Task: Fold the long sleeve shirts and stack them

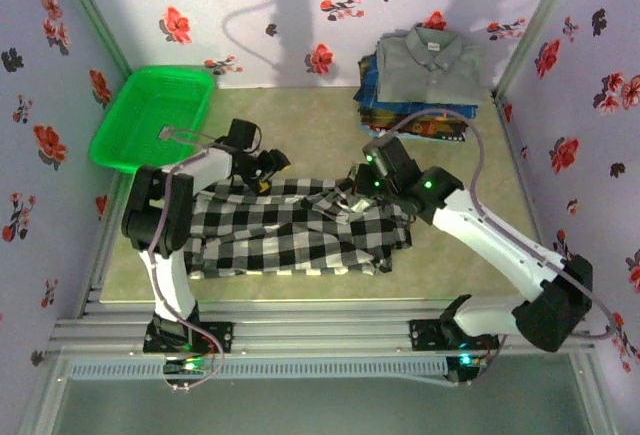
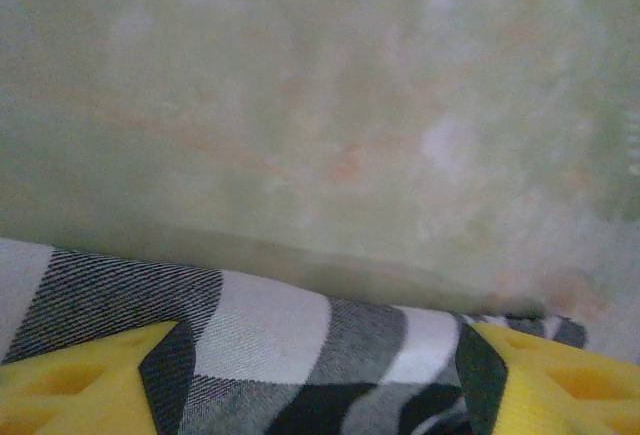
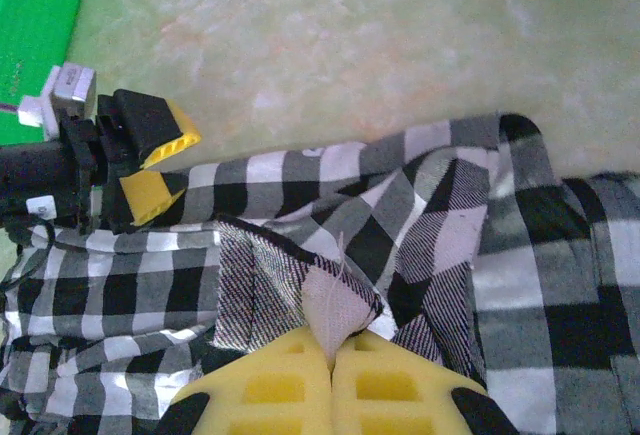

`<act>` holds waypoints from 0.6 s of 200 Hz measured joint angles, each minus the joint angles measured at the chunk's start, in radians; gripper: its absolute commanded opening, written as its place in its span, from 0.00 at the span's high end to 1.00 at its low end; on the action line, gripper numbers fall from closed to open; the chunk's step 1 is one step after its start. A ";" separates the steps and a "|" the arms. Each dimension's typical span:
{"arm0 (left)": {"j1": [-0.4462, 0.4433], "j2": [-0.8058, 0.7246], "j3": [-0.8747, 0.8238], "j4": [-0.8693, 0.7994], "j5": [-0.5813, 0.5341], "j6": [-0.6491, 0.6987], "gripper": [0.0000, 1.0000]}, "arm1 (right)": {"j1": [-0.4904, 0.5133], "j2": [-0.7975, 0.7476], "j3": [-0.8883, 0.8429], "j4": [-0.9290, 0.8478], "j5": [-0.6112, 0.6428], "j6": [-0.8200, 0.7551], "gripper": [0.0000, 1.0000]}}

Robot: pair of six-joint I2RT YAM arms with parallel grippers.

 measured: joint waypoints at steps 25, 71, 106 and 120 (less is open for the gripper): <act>-0.023 0.033 0.040 -0.006 0.009 -0.002 0.30 | 0.006 -0.023 -0.056 0.003 0.019 0.050 0.96; -0.111 0.028 0.093 -0.016 0.018 -0.002 0.30 | 0.008 -0.066 -0.098 0.004 0.025 0.073 0.96; -0.168 0.027 0.144 -0.062 0.016 -0.001 0.32 | 0.008 -0.114 -0.143 0.011 0.017 0.107 0.95; -0.191 0.030 0.184 -0.065 0.016 -0.001 0.32 | 0.011 -0.139 -0.173 0.022 0.013 0.126 0.93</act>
